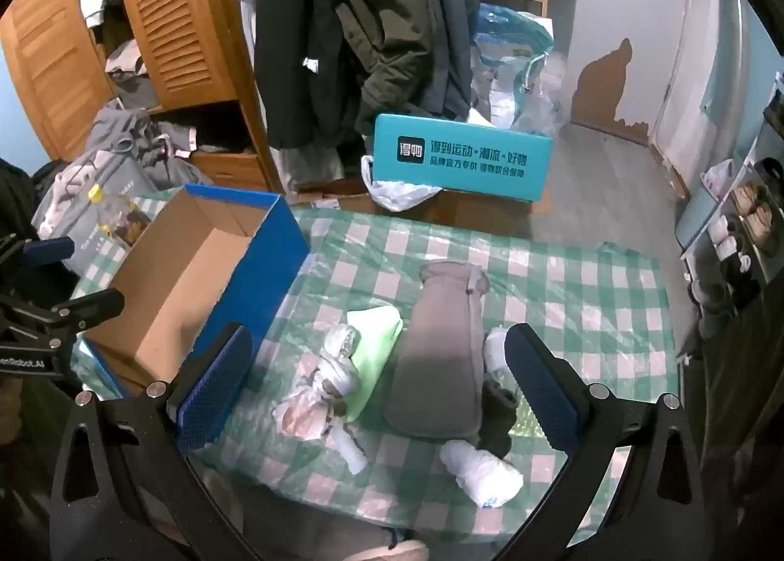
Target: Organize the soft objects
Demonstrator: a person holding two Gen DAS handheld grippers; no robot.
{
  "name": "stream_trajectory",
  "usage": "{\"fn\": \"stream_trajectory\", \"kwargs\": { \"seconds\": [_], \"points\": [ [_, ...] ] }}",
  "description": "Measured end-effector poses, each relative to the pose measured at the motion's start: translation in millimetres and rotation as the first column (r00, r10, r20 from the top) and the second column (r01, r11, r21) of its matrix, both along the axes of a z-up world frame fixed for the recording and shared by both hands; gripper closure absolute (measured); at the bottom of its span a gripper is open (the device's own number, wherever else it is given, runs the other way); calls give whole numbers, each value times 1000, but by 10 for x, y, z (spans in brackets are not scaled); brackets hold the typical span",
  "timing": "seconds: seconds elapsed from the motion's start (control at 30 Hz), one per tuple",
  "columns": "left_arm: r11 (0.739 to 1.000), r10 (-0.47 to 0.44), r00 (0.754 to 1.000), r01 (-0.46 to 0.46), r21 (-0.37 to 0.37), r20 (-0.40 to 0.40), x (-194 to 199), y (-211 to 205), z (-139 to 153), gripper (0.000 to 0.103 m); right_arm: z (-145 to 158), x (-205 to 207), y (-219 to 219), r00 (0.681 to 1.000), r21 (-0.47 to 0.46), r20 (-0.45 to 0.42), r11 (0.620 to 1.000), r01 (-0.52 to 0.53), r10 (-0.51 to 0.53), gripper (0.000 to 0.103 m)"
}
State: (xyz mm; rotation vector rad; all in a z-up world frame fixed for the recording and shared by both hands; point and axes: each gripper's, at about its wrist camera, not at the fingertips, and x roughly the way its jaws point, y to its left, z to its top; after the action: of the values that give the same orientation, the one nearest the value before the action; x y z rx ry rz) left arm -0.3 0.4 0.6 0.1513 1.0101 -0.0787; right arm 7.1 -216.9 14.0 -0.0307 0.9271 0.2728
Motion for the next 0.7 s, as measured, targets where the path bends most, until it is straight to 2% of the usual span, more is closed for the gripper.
{"fn": "stream_trajectory", "kwargs": {
  "seconds": [0.7],
  "points": [
    [1000,-8,1000,8,-7,0,25,-66,-11,1,-6,-19,-7,1000,-3,2,1000,-1,1,2]
  ]
}}
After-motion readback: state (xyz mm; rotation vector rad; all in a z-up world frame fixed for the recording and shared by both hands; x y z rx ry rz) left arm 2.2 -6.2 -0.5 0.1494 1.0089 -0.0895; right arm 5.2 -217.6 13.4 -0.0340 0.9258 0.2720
